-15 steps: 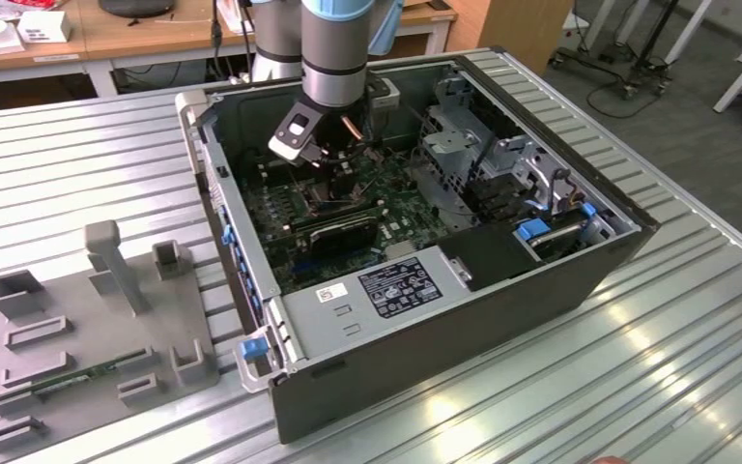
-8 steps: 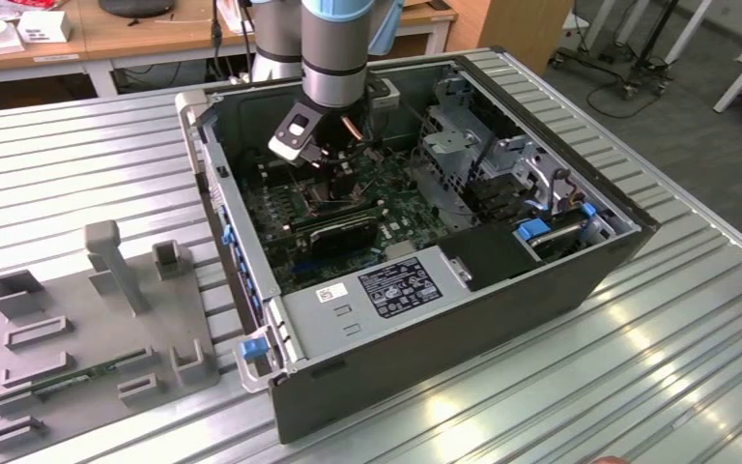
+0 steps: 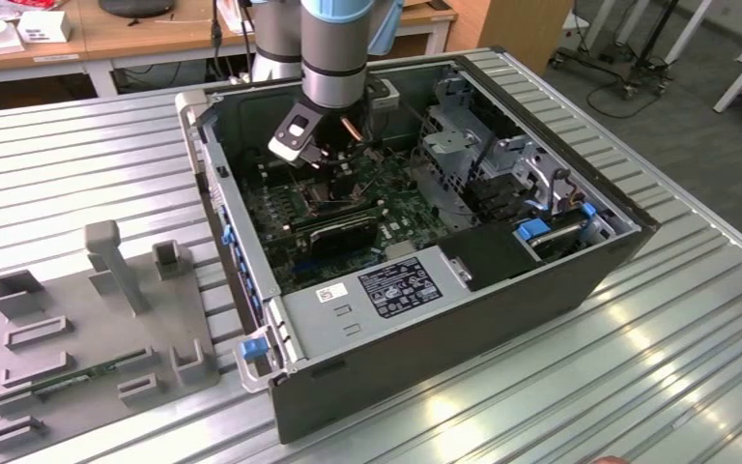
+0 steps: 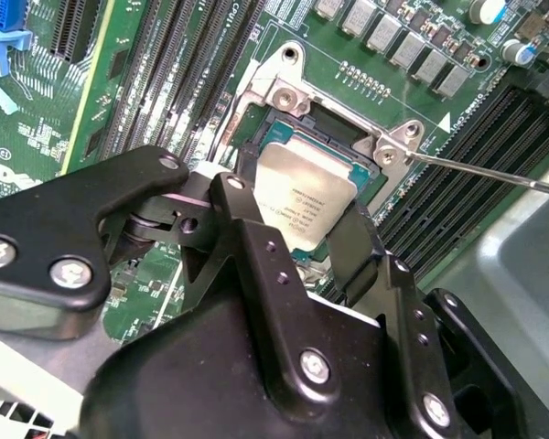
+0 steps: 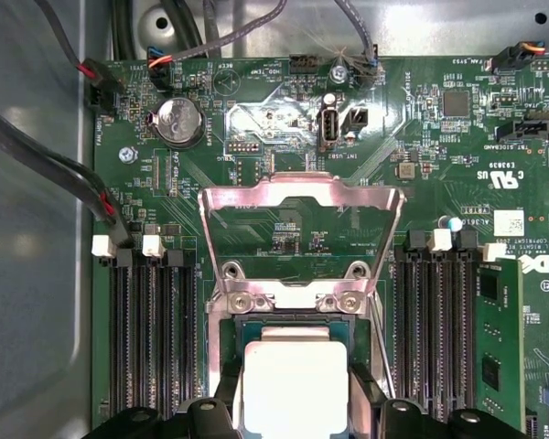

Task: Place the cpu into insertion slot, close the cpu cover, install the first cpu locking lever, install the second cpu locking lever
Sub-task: 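Place the cpu into insertion slot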

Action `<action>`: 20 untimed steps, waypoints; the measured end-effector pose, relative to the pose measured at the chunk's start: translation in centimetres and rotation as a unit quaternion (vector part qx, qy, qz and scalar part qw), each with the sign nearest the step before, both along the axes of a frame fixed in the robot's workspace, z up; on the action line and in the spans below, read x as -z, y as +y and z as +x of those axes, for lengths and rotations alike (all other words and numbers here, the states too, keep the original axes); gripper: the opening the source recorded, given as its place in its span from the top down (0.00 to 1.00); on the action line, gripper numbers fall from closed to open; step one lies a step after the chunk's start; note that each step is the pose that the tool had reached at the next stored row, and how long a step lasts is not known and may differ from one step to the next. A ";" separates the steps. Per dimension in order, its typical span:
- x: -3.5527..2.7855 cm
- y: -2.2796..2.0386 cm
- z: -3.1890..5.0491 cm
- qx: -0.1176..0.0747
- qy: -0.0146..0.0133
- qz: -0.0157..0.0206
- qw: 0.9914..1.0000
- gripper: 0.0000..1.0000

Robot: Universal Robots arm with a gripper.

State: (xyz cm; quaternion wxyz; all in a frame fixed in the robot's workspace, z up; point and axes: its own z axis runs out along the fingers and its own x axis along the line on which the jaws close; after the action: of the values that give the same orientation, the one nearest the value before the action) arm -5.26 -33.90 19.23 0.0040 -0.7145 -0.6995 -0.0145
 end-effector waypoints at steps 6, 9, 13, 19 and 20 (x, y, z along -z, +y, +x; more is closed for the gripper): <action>0.05 0.02 -0.03 0.000 0.000 0.000 1.000 0.44; 0.06 0.03 -0.03 0.000 0.000 0.000 1.000 0.44; 0.06 0.04 -0.03 0.000 0.000 0.000 1.000 0.44; 0.05 0.05 -0.03 0.000 0.000 0.000 1.000 0.46; 0.06 0.05 -0.03 0.000 0.000 0.000 1.000 0.46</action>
State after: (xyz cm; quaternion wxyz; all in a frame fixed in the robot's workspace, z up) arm -5.29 -33.85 19.18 0.0040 -0.7145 -0.6995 -0.0145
